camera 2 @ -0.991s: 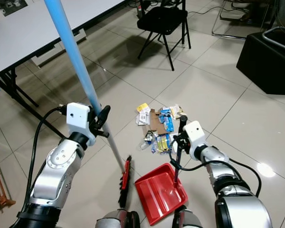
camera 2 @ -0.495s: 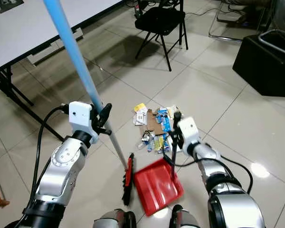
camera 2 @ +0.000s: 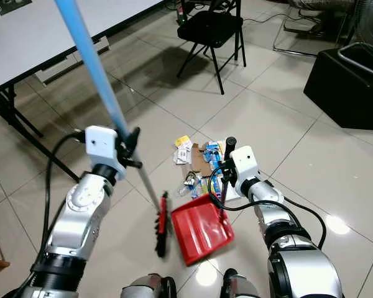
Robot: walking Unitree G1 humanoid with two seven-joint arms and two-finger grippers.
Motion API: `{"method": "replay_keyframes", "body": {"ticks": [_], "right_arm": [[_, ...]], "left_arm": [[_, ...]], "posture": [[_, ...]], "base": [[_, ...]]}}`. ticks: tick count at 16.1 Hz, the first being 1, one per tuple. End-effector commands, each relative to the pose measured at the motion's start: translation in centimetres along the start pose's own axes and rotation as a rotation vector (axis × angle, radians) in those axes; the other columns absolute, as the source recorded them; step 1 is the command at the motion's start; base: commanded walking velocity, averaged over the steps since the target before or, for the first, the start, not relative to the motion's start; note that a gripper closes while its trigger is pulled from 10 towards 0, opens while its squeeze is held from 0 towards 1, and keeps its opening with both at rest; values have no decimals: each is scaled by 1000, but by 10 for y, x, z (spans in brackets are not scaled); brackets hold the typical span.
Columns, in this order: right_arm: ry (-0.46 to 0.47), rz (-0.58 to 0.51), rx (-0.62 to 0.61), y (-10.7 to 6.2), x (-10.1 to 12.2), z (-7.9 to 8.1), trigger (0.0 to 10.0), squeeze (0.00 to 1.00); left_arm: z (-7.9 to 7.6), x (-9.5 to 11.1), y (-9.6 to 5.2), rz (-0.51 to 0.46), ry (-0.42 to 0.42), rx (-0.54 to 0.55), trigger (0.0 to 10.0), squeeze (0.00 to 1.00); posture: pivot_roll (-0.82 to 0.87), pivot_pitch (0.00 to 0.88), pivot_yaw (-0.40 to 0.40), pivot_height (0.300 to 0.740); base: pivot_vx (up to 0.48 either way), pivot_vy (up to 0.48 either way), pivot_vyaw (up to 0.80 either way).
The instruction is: Sweep floor
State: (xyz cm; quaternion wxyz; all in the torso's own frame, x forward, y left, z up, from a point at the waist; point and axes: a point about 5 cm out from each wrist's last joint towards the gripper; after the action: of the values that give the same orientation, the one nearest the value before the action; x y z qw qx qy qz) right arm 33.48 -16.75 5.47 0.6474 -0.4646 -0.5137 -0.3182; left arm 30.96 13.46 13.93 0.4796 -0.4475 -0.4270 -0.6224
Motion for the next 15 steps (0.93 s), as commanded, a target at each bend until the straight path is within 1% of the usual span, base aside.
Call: {"method": "replay_keyframes", "body": {"ticks": [1,2,3,5,7,8,10,13,14,15], "right_arm": [[-19,-29,-2,3,8,1,9569,0],[-20,-28,-8,3,8,0,4549,0],[-20,-29,-7,3,7,1,0,0],[-21,-31,-6,3,7,2,0,0],[-16,-43,-6,5,9,4,0,0],[-6,-70,-3,8,15,8,10000,0],[3,-111,-5,12,25,11,10000,0],[6,-160,-6,17,37,14,10000,0],[-1,-183,-22,17,44,12,10000,0],[-1,-189,-30,18,45,11,10000,0]], "left_arm": [[15,12,3,-59,31,71,10000,0],[19,18,6,-82,36,88,10000,0],[24,27,10,-116,38,106,10000,0],[27,33,12,-138,43,119,10000,0],[28,34,13,-142,46,129,10000,0],[28,34,14,-144,45,138,10000,0],[29,35,14,-152,44,159,10000,0],[37,37,14,-154,61,203,10000,0],[39,36,14,-152,71,213,10000,0],[40,36,14,-152,73,215,10000,0]], "posture": [[16,101,82,740],[14,98,81,740],[18,96,79,740],[18,95,77,740],[17,94,76,740],[15,94,72,740],[15,95,70,740],[18,96,68,740],[16,100,68,740],[16,100,68,740]], "base": [[0,0,0],[0,0,0],[0,0,0],[0,0,0],[0,0,0],[0,0,0],[0,0,0],[0,0,0],[0,0,0],[0,0,0]]}}
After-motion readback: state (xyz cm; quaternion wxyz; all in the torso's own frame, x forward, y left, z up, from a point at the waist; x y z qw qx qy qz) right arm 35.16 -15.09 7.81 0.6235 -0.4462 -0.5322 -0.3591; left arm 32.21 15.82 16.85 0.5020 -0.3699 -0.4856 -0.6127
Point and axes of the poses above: a point about 5 cm out from each wrist's last joint towards the gripper, its own y axis pointing out of the wrist towards the gripper, its own x axis along the axis of the wrist's last joint, z = x × y, and after that the axes turned 10 degrees about y, right-handed
